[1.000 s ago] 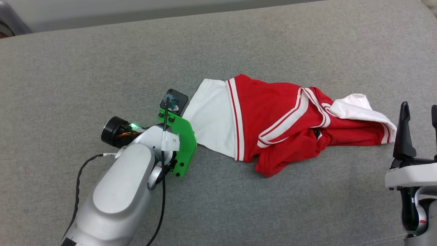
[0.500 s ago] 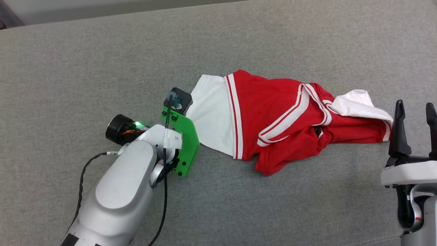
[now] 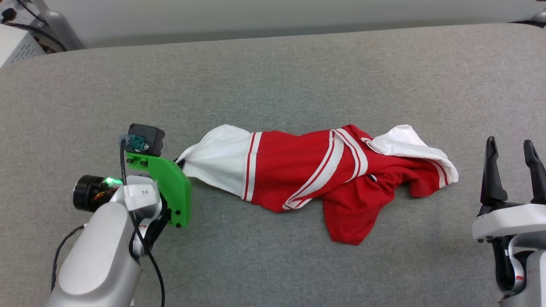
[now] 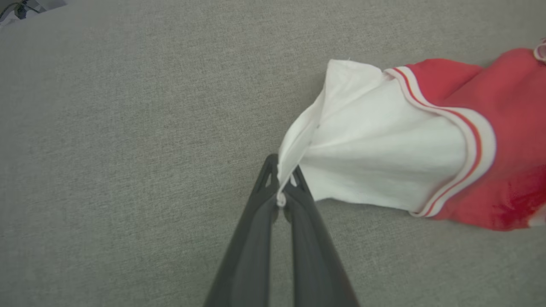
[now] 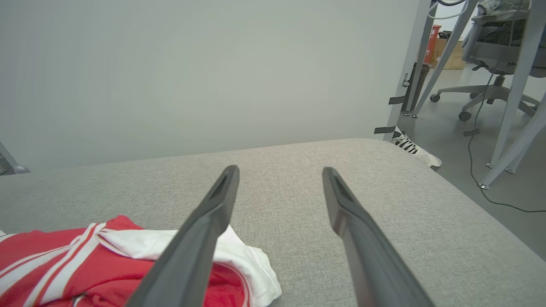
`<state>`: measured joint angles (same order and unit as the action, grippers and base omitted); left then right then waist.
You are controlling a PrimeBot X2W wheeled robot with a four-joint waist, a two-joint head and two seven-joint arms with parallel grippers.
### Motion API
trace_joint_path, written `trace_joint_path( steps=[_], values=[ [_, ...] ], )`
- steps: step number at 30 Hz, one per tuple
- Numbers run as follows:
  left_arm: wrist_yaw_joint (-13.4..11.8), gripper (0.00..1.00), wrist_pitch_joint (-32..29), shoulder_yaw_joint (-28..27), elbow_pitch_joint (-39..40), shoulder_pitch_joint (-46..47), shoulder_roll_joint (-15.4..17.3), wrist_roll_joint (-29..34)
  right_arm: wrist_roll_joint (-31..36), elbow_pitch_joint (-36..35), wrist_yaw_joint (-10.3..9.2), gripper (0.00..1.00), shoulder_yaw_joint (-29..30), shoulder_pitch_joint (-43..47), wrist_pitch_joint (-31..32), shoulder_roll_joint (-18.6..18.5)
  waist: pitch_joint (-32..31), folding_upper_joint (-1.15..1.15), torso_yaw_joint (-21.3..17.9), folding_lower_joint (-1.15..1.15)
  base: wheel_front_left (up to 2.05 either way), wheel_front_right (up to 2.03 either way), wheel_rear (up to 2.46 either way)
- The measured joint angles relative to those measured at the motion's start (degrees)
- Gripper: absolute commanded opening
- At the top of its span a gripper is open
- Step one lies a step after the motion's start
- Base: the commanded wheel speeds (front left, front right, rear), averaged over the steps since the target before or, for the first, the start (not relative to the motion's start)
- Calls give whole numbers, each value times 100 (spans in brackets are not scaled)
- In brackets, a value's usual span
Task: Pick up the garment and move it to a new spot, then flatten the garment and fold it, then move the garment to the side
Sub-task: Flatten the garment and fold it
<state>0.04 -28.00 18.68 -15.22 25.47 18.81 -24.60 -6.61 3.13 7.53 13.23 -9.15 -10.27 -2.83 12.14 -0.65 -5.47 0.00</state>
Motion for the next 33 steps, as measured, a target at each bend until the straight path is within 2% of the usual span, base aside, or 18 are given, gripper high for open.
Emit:
trace_joint_path(
  steps=[3,6,10,16,20,23,27,33],
  values=[
    [-44,0,7,-73,319,-369,170,-33,0,73,0,100,-27,59,165,0,-91,0,154,0,0,0,0],
    [-79,0,-14,-69,576,-697,186,-175,54,118,0,100,-126,86,446,-1,-130,0,299,0,0,0,0],
    [-137,0,-12,-46,884,-846,151,-219,76,115,0,100,-463,-76,1166,-176,-81,0,450,0,0,0,0],
    [-205,0,-13,27,1271,-847,92,-213,-265,269,0,100,-1318,-1132,3132,-1133,175,0,585,0,0,0,0],
    [-205,0,-23,165,1448,-845,32,-207,-657,649,0,100,-1802,-1801,4457,-1642,315,0,728,0,0,0,0],
    [-202,0,-21,227,1519,-834,-40,-199,-924,965,0,100,-2090,-2130,5150,-1954,410,0,855,0,0,0,0],
    [-181,0,29,313,1568,-822,-93,-198,-1096,1273,0,100,-2457,-2390,5488,-2204,541,0,1000,0,0,0,0],
    [-159,0,79,393,1582,-719,-137,-181,-1238,1726,0,100,-2937,-2670,5377,-2394,748,0,1181,0,0,0,0]
  ],
)
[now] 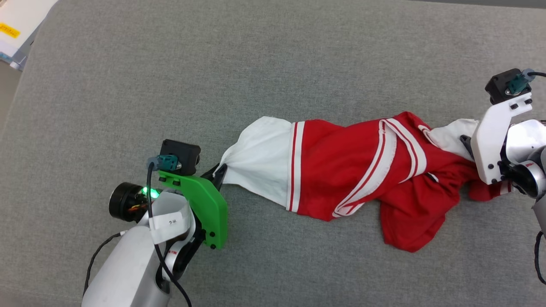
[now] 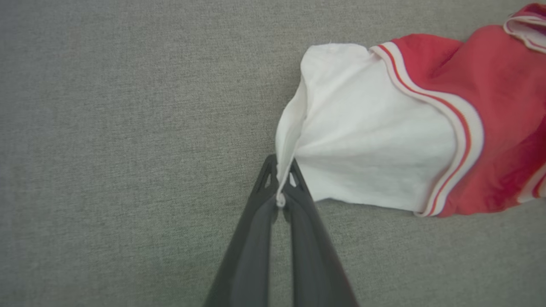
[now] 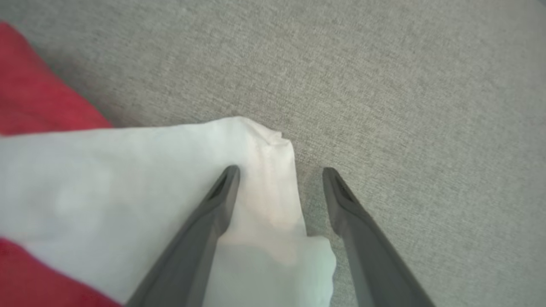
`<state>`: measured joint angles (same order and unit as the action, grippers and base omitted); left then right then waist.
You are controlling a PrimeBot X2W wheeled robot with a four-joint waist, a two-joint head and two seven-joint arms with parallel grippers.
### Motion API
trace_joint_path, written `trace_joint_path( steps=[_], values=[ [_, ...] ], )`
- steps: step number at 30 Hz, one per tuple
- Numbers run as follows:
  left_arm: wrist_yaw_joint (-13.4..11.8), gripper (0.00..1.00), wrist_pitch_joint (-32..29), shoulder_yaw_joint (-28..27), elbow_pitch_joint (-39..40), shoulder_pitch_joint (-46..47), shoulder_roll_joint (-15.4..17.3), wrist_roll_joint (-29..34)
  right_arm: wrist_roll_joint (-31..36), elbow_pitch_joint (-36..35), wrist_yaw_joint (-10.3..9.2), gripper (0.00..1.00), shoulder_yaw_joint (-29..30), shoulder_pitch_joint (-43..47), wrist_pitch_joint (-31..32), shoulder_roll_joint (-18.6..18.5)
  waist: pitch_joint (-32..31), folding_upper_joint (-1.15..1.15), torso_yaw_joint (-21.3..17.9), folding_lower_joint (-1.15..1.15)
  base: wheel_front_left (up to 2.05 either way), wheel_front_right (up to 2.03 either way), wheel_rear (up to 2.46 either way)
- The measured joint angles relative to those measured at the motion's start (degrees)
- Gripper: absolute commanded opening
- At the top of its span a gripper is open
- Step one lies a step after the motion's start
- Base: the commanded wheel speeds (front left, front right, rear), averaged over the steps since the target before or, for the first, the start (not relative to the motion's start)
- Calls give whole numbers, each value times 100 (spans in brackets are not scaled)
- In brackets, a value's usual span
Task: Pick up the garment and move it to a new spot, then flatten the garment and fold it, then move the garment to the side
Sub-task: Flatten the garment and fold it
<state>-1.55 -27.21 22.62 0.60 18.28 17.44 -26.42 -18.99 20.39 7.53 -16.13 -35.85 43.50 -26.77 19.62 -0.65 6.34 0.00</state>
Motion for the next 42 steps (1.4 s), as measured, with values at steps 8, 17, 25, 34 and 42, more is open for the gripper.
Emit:
trace_joint_path(
  steps=[8,17,25,34,42],
  values=[
    [32,0,53,102,-47,81,-86,13,-100,499,-2,100,-621,-335,-326,-193,157,0,157,0,0,0,0],
    [29,0,122,48,-193,94,-66,11,-341,949,2,0,-836,-422,-769,-226,67,0,129,0,0,0,0],
    [-45,0,172,-44,-264,53,21,-29,-356,1438,1,0,-316,-343,-1376,-342,-226,0,-2,0,0,0,0],
    [-135,0,339,-142,-201,-253,203,-34,-455,1418,2,0,303,382,-2070,-534,-761,0,-192,0,0,0,0],
    [-246,0,583,-335,133,-563,286,-109,-504,490,2,0,860,989,-2399,-526,-1256,0,-399,1,0,0,0]
  ],
)
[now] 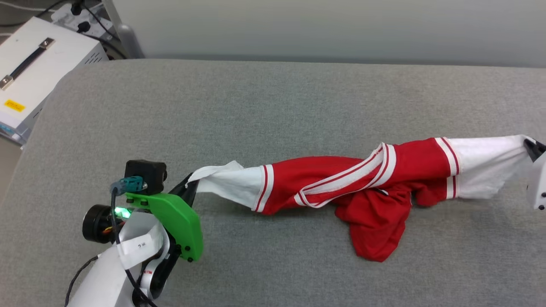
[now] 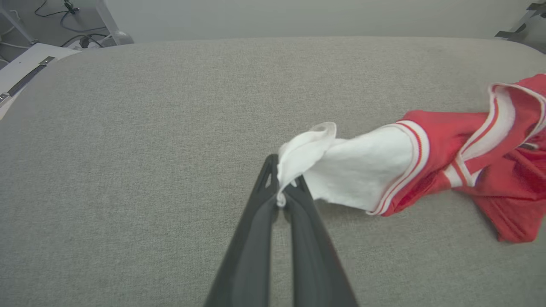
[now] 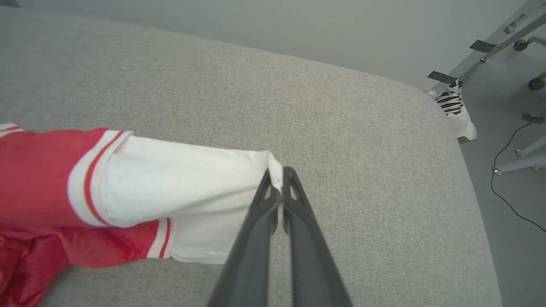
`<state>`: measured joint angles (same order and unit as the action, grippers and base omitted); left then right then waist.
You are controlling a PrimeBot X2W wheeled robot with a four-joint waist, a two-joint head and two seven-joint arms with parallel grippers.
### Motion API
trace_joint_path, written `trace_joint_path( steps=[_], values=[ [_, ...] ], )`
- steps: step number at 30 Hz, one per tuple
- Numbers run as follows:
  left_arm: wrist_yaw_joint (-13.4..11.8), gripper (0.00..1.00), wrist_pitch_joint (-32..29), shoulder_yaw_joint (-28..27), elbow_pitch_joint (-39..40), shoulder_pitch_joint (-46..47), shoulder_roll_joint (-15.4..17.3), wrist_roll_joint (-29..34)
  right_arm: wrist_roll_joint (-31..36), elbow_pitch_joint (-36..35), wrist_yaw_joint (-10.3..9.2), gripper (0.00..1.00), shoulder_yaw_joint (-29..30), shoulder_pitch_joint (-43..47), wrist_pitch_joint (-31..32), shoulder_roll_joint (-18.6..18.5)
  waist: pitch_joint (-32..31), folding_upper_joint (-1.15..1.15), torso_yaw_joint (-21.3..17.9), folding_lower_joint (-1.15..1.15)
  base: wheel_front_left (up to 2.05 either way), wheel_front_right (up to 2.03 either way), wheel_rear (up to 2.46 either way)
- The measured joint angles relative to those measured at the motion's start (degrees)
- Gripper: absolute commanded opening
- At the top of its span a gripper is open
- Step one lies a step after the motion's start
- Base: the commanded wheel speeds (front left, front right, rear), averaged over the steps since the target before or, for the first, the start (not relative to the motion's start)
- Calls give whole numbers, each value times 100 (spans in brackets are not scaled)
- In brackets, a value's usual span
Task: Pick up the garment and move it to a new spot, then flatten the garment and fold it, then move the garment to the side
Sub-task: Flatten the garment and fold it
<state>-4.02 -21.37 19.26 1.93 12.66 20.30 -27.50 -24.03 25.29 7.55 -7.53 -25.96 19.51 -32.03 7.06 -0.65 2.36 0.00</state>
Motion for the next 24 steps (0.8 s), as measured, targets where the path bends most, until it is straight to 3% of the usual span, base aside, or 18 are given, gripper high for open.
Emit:
trace_joint_path(
  steps=[15,24],
  values=[
    [-122,0,-63,-814,1335,101,639,-259,68,-2551,0,0,892,275,11,24,-860,0,-318,0,0,0,0],
    [-130,0,-289,-1322,1631,683,990,-453,31,-3130,0,0,961,34,278,-64,-1059,0,-400,0,0,0,0]
  ],
)
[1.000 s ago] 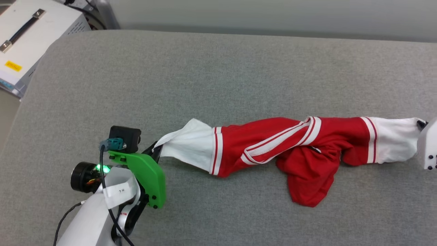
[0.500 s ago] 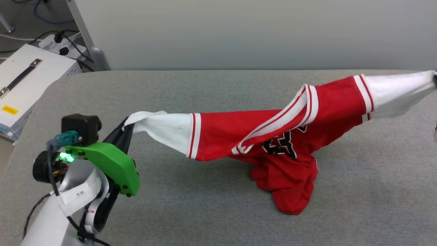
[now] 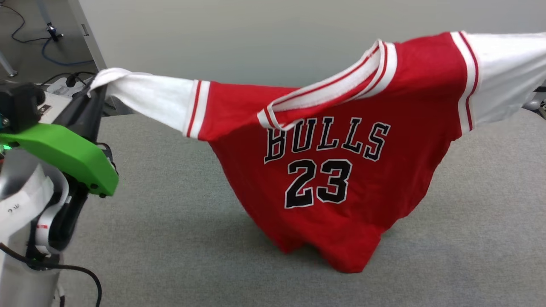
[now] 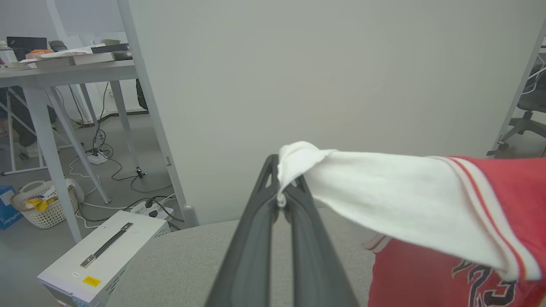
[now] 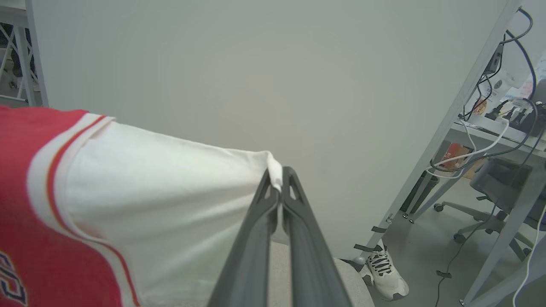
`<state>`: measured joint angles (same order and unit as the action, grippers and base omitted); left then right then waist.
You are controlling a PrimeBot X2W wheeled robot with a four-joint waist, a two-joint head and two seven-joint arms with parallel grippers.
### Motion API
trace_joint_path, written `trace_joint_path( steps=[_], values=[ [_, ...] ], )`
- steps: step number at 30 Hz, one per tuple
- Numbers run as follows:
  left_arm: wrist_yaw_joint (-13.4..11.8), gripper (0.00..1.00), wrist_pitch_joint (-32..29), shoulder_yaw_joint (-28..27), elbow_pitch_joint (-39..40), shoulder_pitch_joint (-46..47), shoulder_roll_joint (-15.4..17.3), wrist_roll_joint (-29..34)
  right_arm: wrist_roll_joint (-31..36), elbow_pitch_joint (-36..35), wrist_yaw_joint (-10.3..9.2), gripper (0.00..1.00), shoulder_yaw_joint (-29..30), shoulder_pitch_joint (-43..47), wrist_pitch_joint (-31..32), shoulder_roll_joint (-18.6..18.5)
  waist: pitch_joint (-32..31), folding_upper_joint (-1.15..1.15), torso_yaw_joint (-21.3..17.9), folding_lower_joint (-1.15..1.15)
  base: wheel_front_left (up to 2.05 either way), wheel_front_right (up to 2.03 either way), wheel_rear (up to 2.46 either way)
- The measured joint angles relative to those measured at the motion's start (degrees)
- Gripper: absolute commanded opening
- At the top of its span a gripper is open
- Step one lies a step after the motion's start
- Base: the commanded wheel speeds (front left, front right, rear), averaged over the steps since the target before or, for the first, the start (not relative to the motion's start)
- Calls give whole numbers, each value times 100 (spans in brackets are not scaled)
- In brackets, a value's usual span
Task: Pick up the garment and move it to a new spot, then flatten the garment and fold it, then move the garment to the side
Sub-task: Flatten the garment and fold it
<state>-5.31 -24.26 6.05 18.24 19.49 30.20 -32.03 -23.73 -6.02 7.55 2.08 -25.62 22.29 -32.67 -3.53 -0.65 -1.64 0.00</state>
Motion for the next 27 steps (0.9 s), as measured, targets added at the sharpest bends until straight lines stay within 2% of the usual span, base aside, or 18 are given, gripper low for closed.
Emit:
trace_joint_path(
  steps=[6,7,10,15,22,27],
  values=[
    [101,0,-268,-115,-34,477,178,-307,-11,-43,-1,0,-14,-408,-10,-89,116,0,10,0,0,0,0],
    [178,0,-400,-223,-146,893,281,-386,-1,-68,-1,0,-49,-746,-3,-172,250,0,24,0,0,0,0],
    [270,0,-500,-281,-339,1377,417,-510,-2,33,-1,0,-60,-1249,-51,-220,436,0,24,0,0,0,0],
    [468,0,-747,-175,-815,2384,445,-683,-23,367,-1,0,-204,-2046,-180,-390,853,0,37,0,0,0,0],
    [783,0,-778,45,-1815,4319,556,-523,73,1287,0,0,-319,-3790,-444,-493,1703,0,33,0,0,0,0],
    [979,0,-432,311,-2898,5741,403,-253,461,2276,5,0,-552,-5029,-635,-428,2391,0,16,-1,0,0,0]
  ],
)
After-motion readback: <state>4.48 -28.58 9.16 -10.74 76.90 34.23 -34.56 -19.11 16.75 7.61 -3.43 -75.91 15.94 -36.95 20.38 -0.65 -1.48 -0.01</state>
